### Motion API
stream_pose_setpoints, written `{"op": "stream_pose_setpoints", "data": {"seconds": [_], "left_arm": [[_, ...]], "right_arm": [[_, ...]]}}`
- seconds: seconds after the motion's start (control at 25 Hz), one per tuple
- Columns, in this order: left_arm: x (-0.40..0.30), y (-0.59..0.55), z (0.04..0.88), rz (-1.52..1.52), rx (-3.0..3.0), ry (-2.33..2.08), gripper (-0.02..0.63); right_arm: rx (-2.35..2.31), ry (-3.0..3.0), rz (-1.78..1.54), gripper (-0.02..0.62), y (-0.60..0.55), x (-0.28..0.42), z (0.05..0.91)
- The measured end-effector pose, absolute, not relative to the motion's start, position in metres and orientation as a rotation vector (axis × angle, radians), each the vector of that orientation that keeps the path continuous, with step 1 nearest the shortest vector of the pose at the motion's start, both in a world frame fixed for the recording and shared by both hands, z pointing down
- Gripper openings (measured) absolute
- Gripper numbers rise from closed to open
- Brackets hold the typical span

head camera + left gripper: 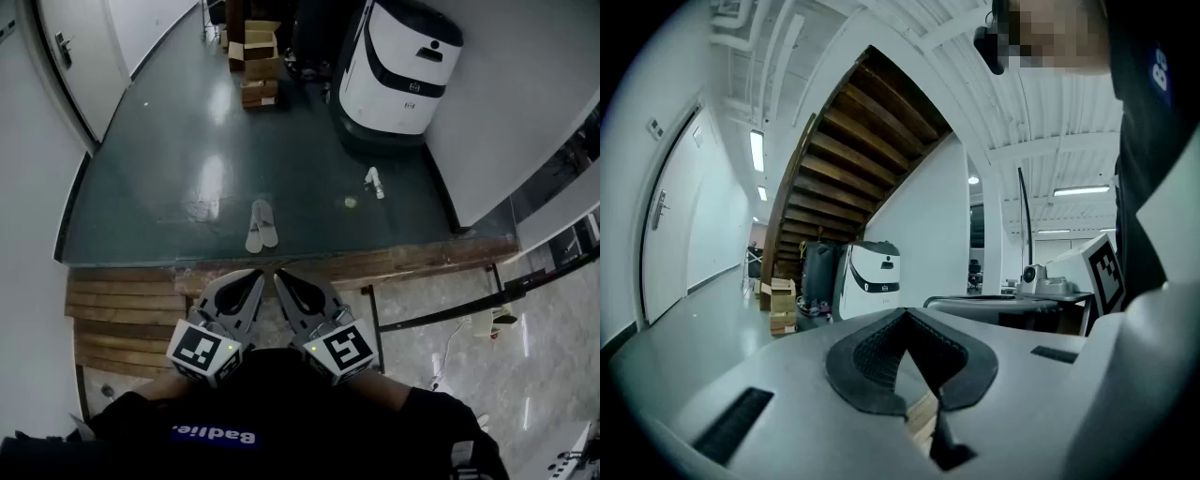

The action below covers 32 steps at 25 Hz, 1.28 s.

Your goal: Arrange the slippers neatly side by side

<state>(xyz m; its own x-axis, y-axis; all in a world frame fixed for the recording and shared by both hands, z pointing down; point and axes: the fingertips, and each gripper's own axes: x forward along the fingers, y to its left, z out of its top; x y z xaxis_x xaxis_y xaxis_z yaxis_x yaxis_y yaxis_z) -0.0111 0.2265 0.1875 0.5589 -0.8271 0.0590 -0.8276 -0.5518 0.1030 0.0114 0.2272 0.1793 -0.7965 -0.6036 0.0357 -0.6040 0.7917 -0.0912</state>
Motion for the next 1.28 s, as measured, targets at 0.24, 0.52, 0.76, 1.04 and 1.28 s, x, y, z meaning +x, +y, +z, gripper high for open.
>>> {"op": "stream_pose_setpoints", "data": {"seconds": [0.24, 0.52, 0.76, 1.04, 1.28], "left_arm": [[-0.023, 0.234, 0.191, 0.021, 2.65, -1.431, 0.0], [-0.032, 0.232, 0.191, 0.015, 2.651, -1.438, 0.0], [-0.034, 0.223, 0.203, 0.06, 2.627, -1.461, 0.0], [-0.016, 0.194, 0.247, 0.216, 2.506, -1.482, 0.002], [0.034, 0.165, 0.268, 0.364, 2.484, -1.48, 0.006]], "right_arm": [[0.98, -2.963, 0.146, -0.002, 0.232, -0.001, 0.181], [0.969, -2.958, 0.154, -0.002, 0.231, -0.01, 0.184], [1.009, -2.974, 0.173, 0.0, 0.225, 0.0, 0.192], [1.073, -2.933, 0.31, 0.0, 0.206, 0.052, 0.215], [1.086, -2.991, 0.314, 0.0, 0.185, 0.11, 0.216]]}}
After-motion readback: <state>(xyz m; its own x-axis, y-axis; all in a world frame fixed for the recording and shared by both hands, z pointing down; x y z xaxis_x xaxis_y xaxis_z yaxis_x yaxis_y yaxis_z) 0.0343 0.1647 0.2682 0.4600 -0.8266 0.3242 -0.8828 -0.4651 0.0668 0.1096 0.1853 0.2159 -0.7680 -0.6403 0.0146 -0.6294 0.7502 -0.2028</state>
